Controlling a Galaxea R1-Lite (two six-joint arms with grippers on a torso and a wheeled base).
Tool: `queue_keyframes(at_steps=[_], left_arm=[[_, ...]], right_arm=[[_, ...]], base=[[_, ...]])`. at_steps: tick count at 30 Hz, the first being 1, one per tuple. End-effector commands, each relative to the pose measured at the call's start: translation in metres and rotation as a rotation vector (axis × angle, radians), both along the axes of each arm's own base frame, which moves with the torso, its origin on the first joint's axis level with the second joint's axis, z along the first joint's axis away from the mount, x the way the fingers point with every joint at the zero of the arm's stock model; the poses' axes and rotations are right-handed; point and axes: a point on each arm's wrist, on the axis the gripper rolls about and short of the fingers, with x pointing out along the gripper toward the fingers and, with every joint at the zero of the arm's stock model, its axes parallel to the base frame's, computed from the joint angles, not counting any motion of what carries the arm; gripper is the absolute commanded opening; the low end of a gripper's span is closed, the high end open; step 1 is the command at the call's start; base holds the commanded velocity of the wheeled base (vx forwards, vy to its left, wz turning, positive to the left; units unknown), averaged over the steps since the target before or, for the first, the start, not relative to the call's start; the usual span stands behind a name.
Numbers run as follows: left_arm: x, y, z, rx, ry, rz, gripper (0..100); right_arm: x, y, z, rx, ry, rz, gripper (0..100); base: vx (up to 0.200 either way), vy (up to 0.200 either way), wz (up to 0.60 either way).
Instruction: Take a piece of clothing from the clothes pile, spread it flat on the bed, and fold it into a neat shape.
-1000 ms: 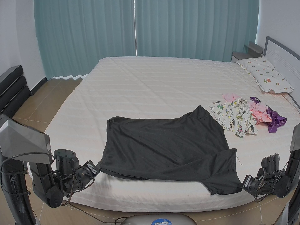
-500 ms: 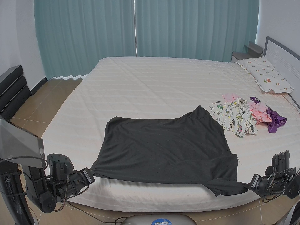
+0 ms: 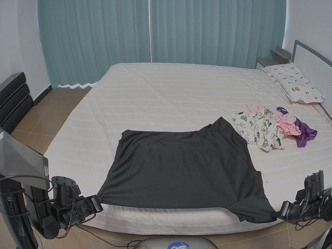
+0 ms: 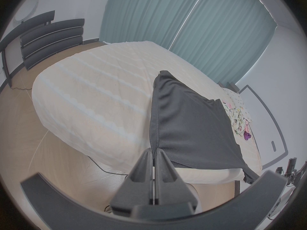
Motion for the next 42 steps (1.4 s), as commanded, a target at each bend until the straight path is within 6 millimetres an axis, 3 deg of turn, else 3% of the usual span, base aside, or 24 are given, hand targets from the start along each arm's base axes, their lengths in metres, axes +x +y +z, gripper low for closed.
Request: queue_keyframes(at_steps=[1, 19, 23, 30, 37, 42], left_arm=[[-0.005, 0.002, -0.003, 0.010, 0.031, 0.005, 0], [-0.020, 0.005, -0.001, 0.109, 0.141, -0.020, 0], [-0.018, 0.005, 0.006, 0.090, 0.095, -0.016, 0], [-0.004, 0.003, 0.030, 0.032, -0.058, -0.002, 0], [0.024, -0.004, 0.045, 0.016, -0.113, 0.007, 0], [0.042, -0.008, 0.063, -0.056, -0.110, 0.072, 0]], right_arm=[[-0.010, -0.001, 0.002, -0.014, 0.003, 0.026, 0], [-0.018, -0.001, 0.001, -0.053, 0.047, 0.076, 0], [-0.008, -0.001, 0.009, -0.042, -0.016, 0.065, 0], [0.023, 0.000, 0.041, -0.006, -0.196, 0.061, 0], [0.054, 0.002, 0.068, 0.032, -0.308, 0.019, 0], [0.075, 0.002, 0.073, 0.038, -0.331, 0.006, 0]], base=[[0.000, 0.000, 0.00], [0.000, 0.000, 0.00], [0.000, 0.000, 0.00], [0.000, 0.000, 0.00], [0.000, 0.000, 0.00], [0.000, 0.000, 0.00]])
